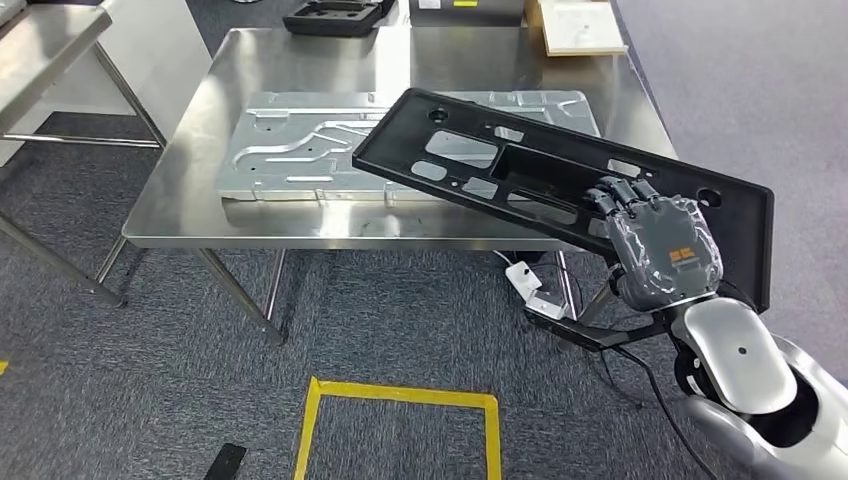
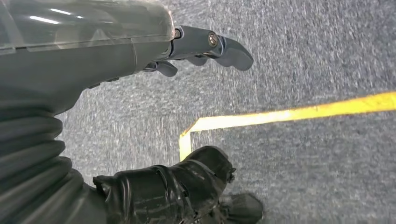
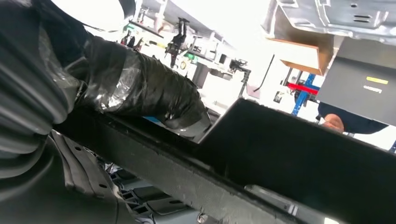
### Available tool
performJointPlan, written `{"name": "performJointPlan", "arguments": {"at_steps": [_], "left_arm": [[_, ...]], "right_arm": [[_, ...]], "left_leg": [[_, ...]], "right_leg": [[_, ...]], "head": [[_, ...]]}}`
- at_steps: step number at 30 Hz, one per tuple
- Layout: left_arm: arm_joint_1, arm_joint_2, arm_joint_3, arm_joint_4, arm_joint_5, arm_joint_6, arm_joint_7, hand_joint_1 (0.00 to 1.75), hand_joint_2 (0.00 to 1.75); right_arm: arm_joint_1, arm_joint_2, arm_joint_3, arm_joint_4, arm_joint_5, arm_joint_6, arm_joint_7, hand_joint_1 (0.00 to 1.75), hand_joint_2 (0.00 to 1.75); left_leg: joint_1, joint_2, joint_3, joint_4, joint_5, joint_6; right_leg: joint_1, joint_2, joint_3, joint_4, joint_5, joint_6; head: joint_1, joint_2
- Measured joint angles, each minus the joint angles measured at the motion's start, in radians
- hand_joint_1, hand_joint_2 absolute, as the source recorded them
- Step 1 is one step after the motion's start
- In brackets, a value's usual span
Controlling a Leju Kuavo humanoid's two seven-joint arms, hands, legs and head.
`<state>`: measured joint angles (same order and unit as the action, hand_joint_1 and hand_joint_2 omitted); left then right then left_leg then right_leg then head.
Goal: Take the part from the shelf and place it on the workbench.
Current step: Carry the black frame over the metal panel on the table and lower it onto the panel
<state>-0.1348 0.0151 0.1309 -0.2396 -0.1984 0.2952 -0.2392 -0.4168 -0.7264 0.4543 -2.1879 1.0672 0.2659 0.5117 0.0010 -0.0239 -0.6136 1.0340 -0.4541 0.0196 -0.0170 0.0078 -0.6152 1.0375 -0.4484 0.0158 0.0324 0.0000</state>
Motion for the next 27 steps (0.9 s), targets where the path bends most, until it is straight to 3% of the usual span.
{"name": "performJointPlan", "arguments": {"at_steps": [2,5,7,8,11,13,16,18,20,22,23,24,25,27], "left_arm": [[0.0,-0.001,0.0,0.0,0.0,0.0,0.0,0.0,1.75],[-0.001,-0.001,-0.001,0.0,0.001,-0.005,0.0,0.0,1.75],[0.001,-0.001,-0.003,0.0,0.003,-0.009,0.0,0.0,1.75],[0.002,-0.001,-0.005,0.0,0.003,-0.01,0.0,0.0,1.75],[0.0,-0.001,-0.008,0.0,0.003,-0.008,0.0,0.0,1.75],[-0.003,0.0,-0.013,0.0,0.003,-0.006,0.0,0.0,1.75],[-0.002,0.001,-0.019,0.0,0.003,-0.002,0.002,0.0,1.75],[-0.002,0.001,-0.022,0.0,0.004,-0.001,0.003,0.0,1.75],[-0.002,0.001,-0.024,0.0,0.005,0.0,0.003,0.0,1.75],[0.0,0.001,-0.026,0.0,0.007,0.001,0.003,0.0,1.75],[0.002,0.001,-0.027,0.0,0.008,0.002,0.003,0.0,1.75],[0.003,0.001,-0.029,0.0,0.009,0.002,0.003,0.0,1.75],[0.004,0.001,-0.03,0.0,0.01,0.002,0.002,0.0,1.75],[0.005,0.001,-0.031,0.0,0.01,0.002,0.001,0.0,1.75]], "right_arm": [[0.0,0.0,0.003,0.0,0.002,0.0,0.0,1.75,1.75],[0.0,0.0,0.003,0.0,0.01,-0.001,0.0,1.75,1.75],[0.003,0.0,0.004,0.001,0.015,-0.001,-0.002,1.75,1.75],[0.004,0.0,0.004,0.001,0.016,-0.002,-0.003,1.75,1.75],[0.007,0.0,0.004,0.003,0.018,-0.004,-0.006,1.75,1.75],[0.008,0.0,0.004,0.005,0.019,-0.005,-0.009,1.75,1.75],[0.011,0.0,0.004,0.008,0.019,-0.007,-0.016,1.75,1.75],[0.015,-0.001,0.003,0.01,0.019,-0.01,-0.02,1.75,1.75],[0.02,0.0,0.003,0.012,0.018,-0.015,-0.023,1.75,1.75],[0.028,0.0,0.003,0.014,0.016,-0.018,-0.027,1.75,1.75],[0.032,0.0,0.003,0.015,0.016,-0.019,-0.029,1.75,1.75],[0.034,0.0,0.003,0.015,0.015,-0.019,-0.031,1.75,1.75],[0.036,0.0,0.003,0.016,0.015,-0.019,-0.032,1.75,1.75],[0.037,0.0,0.003,0.016,0.015,-0.019,-0.033,1.75,1.75]], "left_leg": [[0.002,0.005,-0.014,0.035,-0.027,-0.009],[0.003,0.014,-0.095,0.211,-0.113,-0.017],[0.002,0.015,-0.129,0.28,-0.122,-0.014],[0.002,0.015,-0.12,0.26,-0.102,-0.01],[-0.005,0.016,-0.027,0.072,-0.018,0.01],[-0.011,0.017,0.008,0.002,-0.008,0.018],[-0.009,0.017,0.017,-0.014,-0.004,0.025],[-0.002,0.017,0.027,-0.026,-0.001,0.032],[-0.003,0.018,0.031,-0.026,-0.004,0.037],[-0.003,0.018,0.035,-0.024,-0.01,0.039],[-0.002,0.017,0.039,-0.023,-0.015,0.039],[-0.002,0.017,0.045,-0.02,-0.021,0.037],[-0.002,0.016,0.05,-0.018,-0.027,0.034],[-0.005,0.015,0.056,-0.012,-0.042,0.024]], "right_leg": [[-0.002,-0.002,0.003,-0.004,0.002,-0.012],[0.0,-0.005,0.004,-0.006,0.002,-0.02],[0.003,-0.006,0.005,-0.006,0.001,-0.022],[0.005,-0.006,0.006,-0.006,0.001,-0.022],[0.011,-0.005,0.009,-0.005,0.0,-0.021],[0.012,-0.005,0.007,-0.007,0.0,-0.014],[0.011,-0.006,0.004,-0.004,-0.003,0.003],[0.011,-0.005,-0.025,0.056,-0.034,0.012],[0.008,-0.005,-0.089,0.179,-0.087,0.019],[0.005,-0.006,-0.138,0.26,-0.101,0.024],[0.003,-0.006,-0.136,0.249,-0.081,0.025],[0.002,-0.006,-0.114,0.199,-0.046,0.025],[0.0,-0.007,-0.082,0.13,-0.013,0.024],[0.002,-0.007,-0.024,0.021,0.016,0.018]], "head": [[-0.003,0.0],[-0.009,0.0],[-0.009,0.0],[-0.009,0.0],[-0.009,0.0],[-0.008,0.0],[-0.008,0.0],[-0.006,0.0],[-0.005,0.0],[-0.005,0.0],[-0.005,0.0],[-0.005,0.0],[-0.005,0.0],[-0.006,0.0]]}}
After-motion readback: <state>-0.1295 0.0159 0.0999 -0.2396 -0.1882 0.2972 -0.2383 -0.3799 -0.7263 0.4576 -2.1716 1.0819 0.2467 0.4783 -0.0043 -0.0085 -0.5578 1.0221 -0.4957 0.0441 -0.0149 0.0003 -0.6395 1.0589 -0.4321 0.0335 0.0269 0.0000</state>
